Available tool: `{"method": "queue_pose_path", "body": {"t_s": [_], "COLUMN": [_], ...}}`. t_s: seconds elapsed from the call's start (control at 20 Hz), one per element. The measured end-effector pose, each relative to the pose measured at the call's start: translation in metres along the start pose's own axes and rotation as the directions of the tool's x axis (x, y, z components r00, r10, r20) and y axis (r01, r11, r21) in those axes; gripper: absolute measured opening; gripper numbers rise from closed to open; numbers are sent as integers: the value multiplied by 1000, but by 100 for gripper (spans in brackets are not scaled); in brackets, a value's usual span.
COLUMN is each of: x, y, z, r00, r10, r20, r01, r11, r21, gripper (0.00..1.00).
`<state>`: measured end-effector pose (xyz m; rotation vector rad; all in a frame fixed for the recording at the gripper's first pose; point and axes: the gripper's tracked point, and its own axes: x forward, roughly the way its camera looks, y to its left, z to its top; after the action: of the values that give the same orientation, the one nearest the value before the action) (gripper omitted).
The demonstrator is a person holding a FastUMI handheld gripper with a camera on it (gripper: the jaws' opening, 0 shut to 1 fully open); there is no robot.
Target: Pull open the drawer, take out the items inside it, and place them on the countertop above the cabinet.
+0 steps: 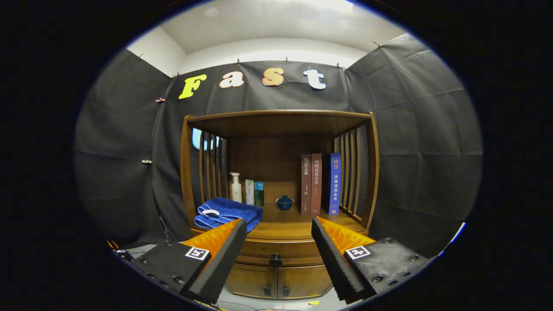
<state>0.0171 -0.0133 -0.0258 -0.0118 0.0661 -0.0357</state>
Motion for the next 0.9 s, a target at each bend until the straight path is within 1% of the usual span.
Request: {"method": "queue_pose_path", "body": {"t_s": [0.3,0.9], "x": [15,61], "y": [0,5], "z": [-16,-90], "r00": [1000,988], "r10": [-4,-14], "r20": [-30,-154], "r01": [4,15], "r11": [1000,1000], "r21": [-9,-1], "gripper": [98,99]}}
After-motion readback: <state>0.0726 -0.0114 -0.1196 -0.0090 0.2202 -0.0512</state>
